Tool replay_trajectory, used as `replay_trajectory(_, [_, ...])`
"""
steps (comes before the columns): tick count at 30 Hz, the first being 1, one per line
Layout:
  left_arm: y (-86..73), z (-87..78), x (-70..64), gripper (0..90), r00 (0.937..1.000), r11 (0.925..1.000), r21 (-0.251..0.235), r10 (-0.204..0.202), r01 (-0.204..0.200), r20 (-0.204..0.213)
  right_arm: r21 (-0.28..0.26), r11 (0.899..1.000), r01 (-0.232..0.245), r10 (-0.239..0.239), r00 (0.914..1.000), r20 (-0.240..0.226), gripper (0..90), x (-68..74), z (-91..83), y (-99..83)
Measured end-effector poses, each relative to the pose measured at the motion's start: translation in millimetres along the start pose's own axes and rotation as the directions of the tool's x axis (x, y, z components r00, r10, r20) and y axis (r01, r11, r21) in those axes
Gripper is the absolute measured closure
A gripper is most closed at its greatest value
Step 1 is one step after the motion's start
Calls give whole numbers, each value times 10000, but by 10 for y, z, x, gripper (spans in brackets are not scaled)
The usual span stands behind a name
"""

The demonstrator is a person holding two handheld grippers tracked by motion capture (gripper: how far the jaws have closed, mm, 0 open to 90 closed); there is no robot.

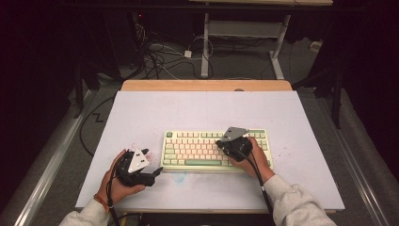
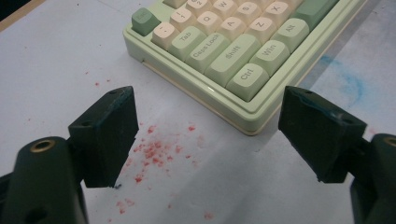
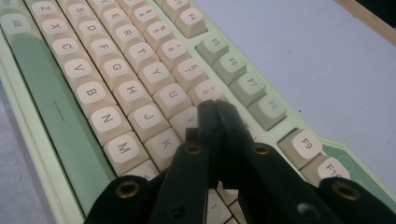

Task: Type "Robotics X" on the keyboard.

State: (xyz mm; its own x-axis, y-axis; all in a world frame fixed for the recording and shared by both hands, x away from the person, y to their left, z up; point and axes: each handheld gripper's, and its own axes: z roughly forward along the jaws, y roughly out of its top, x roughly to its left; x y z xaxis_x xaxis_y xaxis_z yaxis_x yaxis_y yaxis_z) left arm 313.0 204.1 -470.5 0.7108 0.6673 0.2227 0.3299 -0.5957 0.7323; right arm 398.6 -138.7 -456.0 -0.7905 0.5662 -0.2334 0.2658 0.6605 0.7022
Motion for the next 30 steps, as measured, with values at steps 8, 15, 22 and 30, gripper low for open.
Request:
replay_trajectory(8, [2, -8, -6, 188, 10000, 10000, 11, 41, -41, 32, 76, 10000, -7, 7, 10000, -46, 900, -6, 0, -18])
replay_trajectory(15, [3, -4, -4, 188, 10000, 10000, 62, 64, -64, 14, -246, 9996, -111, 110, 9999, -31, 900, -15, -64, -10])
replay_trajectory(22, [4, -1, -6, 188, 10000, 9999, 100, 62, -63, 26, -679, 9974, -255, 254, 9997, -18, 871, -30, -163, 5])
replay_trajectory(30, [3, -3, -4, 189, 10000, 9999, 112, 15, -16, 36, -1435, 9890, -367, 385, 9992, 96, 694, -44, -350, -15])
